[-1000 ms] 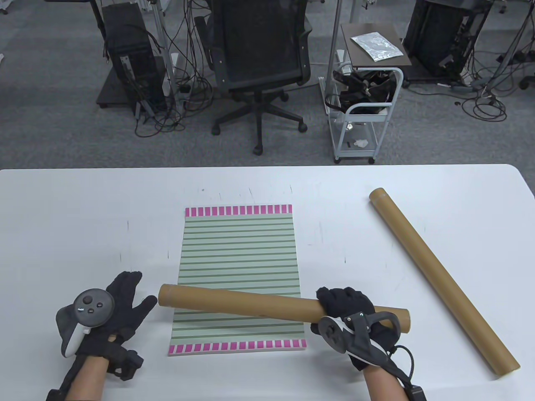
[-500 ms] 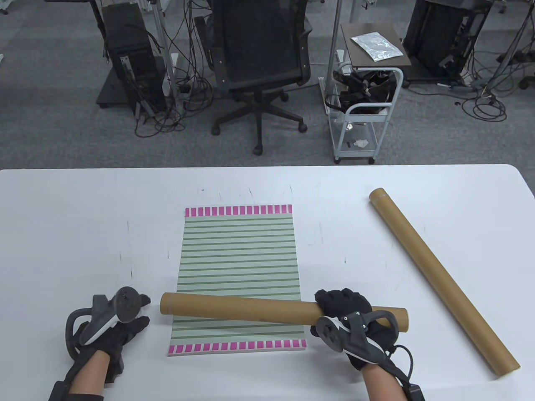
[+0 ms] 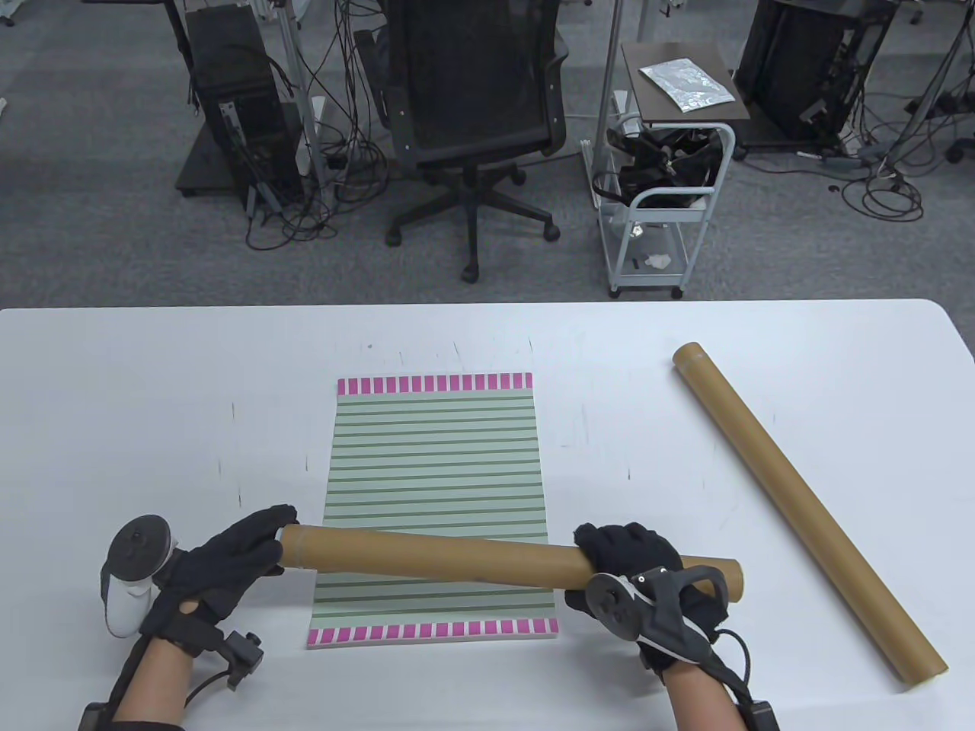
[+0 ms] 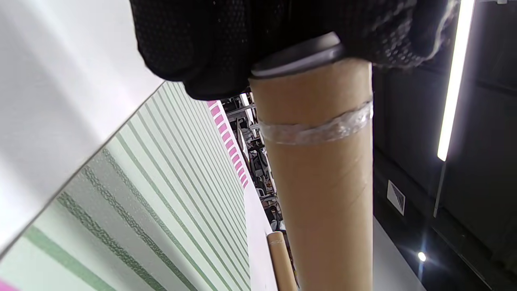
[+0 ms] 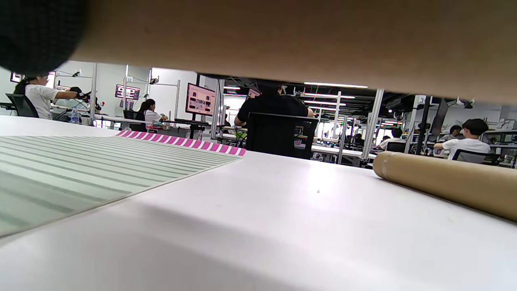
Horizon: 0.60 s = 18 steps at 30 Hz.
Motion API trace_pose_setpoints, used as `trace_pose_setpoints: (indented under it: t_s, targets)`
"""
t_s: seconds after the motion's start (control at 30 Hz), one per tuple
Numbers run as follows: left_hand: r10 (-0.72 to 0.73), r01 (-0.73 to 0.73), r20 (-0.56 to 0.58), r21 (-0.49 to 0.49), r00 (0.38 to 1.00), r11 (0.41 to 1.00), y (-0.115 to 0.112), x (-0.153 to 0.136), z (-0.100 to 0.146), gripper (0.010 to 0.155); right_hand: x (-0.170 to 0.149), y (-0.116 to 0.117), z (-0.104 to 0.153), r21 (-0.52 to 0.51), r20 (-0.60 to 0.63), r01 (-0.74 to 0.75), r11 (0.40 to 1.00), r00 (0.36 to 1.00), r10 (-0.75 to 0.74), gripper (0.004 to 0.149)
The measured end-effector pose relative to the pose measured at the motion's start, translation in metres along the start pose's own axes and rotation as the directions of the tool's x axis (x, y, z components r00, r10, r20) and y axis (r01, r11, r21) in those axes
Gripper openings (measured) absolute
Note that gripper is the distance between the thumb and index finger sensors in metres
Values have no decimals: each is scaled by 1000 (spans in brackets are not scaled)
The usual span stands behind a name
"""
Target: Roll up mouse pads and store in mailing tubes
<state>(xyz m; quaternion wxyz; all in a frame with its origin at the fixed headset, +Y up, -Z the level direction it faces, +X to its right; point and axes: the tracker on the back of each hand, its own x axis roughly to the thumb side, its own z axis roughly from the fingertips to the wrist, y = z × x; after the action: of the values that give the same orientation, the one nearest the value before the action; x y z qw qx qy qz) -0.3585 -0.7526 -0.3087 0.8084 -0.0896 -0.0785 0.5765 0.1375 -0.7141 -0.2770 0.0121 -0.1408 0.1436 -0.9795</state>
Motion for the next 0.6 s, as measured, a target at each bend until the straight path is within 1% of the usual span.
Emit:
trace_pose_setpoints:
  t_s: [0.1,0.17,0.2,0.23,0.27,0.33,0.43,0.5,0.53,0.6]
  targets:
    - [-58,58,-4,9,998,998,-8,5,1,60,2,0,-1,-12,-5,-22,1000,1000,22,75]
    - [-58,58,7,-44,998,997,-21,10,0,80,4,0,-1,-22,-19,-40,999,999,40,75]
    - [-64,65,5,-55,998,996,-26,12,-1,87,5,0,-1,-27,-21,-48,998,999,47,75]
    - [-102,101,0,-60,995,993,-32,15,-1,93,5,0,-1,-28,-23,-49,998,999,48,75]
    - [-160,160,8,-51,987,986,-34,17,0,95,3,0,1,-26,-25,-40,999,999,39,75]
    - [-232,233,16,-48,973,971,-36,21,0,97,2,1,1,-20,-24,-30,999,999,29,75]
    - [-235,235,15,-59,972,970,-38,19,0,98,1,4,-2,-10,-34,-27,1000,999,27,75]
    - [-236,236,4,-73,972,969,-40,15,-1,94,-10,14,-6,51,-87,36,998,996,-32,75]
    - [-291,290,-5,-67,957,955,-41,15,0,92,-15,19,-5,74,-132,72,995,989,-62,75]
    - [-505,504,-6,-59,863,862,-41,16,2,89,-25,22,-6,82,-204,42,996,979,-24,75]
